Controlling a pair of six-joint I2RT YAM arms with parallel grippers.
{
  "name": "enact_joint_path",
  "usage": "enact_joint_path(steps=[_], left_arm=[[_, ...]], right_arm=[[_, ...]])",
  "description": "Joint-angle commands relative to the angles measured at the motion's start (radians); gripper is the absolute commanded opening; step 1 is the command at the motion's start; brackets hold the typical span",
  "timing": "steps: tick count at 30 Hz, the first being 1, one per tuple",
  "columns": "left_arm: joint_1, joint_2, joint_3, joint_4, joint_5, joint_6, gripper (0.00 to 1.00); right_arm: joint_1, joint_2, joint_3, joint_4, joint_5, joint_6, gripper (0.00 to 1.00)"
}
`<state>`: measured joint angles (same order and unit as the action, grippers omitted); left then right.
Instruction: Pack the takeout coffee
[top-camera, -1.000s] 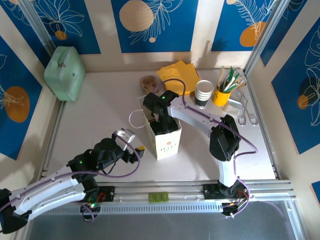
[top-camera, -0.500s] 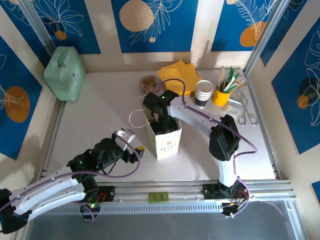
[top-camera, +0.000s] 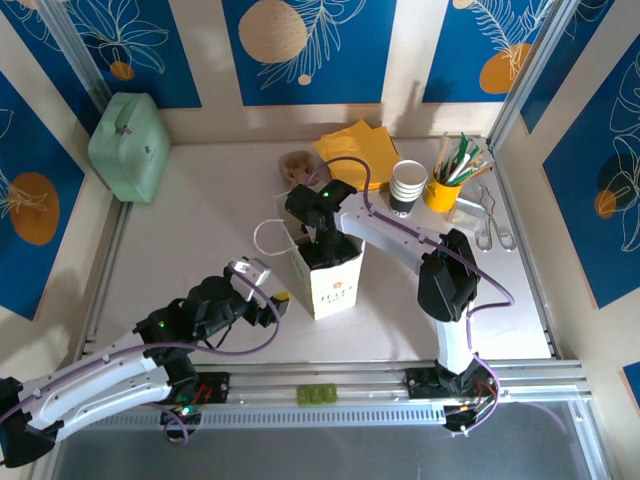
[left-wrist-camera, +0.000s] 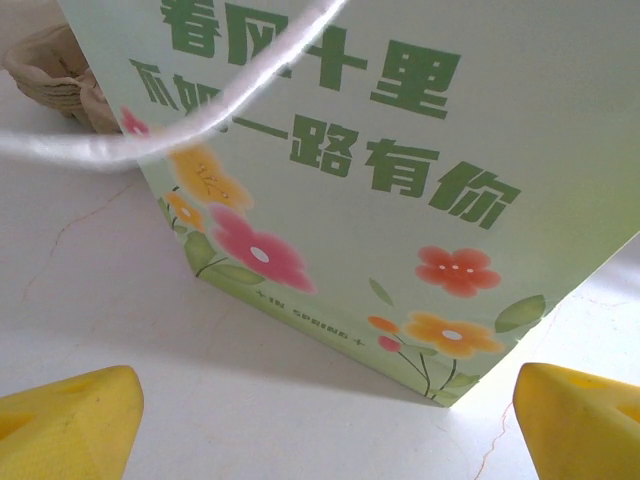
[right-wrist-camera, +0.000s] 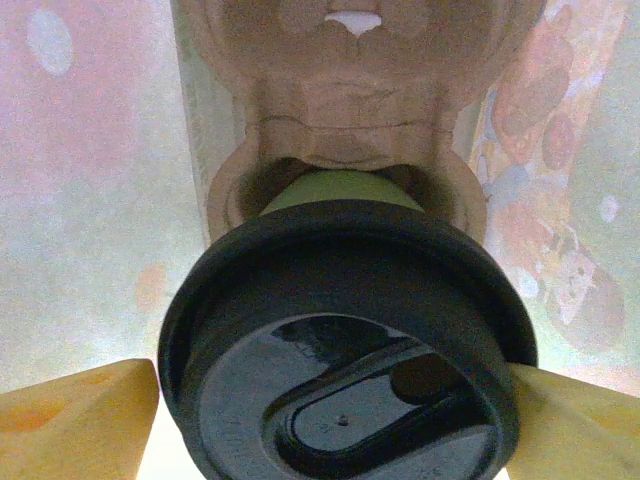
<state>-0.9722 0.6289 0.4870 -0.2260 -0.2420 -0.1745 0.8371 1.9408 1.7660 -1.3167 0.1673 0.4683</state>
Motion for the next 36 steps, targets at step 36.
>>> enact_joint_path(steps=[36], left_arm=[[-0.007,-0.034,0.024,-0.027,-0.026,0.015,0.97]], right_arm=[[0.022,-0.046,0.052,-0.029,0.044,-0.024,0.99]])
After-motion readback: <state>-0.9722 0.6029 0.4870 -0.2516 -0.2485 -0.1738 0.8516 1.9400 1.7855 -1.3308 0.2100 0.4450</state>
